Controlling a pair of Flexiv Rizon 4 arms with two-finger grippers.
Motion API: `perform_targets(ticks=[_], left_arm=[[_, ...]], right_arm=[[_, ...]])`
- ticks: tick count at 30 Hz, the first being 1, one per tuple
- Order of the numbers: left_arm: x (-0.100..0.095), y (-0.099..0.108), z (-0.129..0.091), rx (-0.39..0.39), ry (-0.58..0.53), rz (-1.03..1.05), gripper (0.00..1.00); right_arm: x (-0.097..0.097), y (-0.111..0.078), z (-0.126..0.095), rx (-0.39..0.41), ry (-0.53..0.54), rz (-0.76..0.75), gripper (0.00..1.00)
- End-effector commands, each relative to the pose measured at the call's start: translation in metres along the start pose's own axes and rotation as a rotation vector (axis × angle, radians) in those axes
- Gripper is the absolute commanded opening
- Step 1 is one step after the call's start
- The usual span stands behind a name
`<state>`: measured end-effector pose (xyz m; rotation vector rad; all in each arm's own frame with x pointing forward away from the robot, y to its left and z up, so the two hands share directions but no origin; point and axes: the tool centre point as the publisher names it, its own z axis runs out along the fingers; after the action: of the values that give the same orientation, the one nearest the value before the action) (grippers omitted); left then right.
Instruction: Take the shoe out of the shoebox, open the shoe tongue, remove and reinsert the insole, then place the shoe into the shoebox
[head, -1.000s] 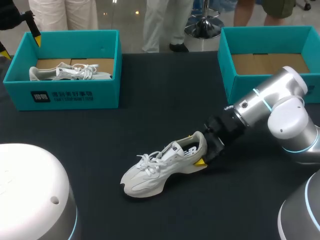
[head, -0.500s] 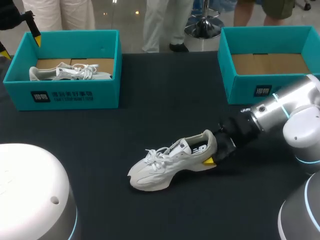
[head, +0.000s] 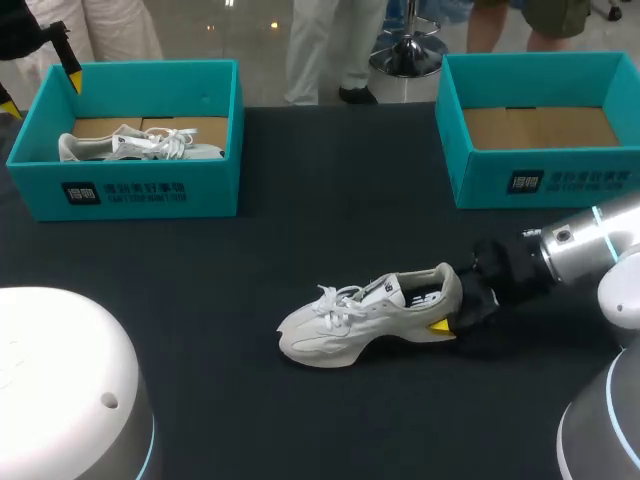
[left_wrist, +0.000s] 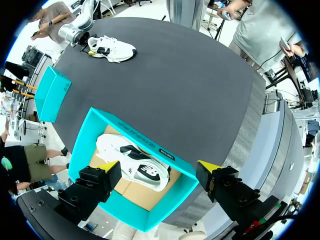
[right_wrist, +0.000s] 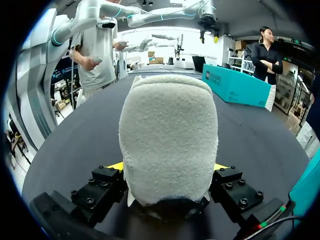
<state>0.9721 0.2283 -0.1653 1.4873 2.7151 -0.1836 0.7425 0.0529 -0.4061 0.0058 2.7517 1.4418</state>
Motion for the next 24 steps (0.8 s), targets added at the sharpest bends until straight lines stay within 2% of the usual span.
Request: perform_targets(ticks=[1,24], left_arm=[[0.001,-0.001,0.000,-0.003,0.000,0.001,1.00],[0.001,-0.001,0.000,-0.003,0.000,0.001,1.00]], right_arm=[[0.006,-0.003,-0.001,-0.002,-0.048,0.004,0.00],[0.006,-0.012,0.009,-0.006,-0.023,0.019,0.00]])
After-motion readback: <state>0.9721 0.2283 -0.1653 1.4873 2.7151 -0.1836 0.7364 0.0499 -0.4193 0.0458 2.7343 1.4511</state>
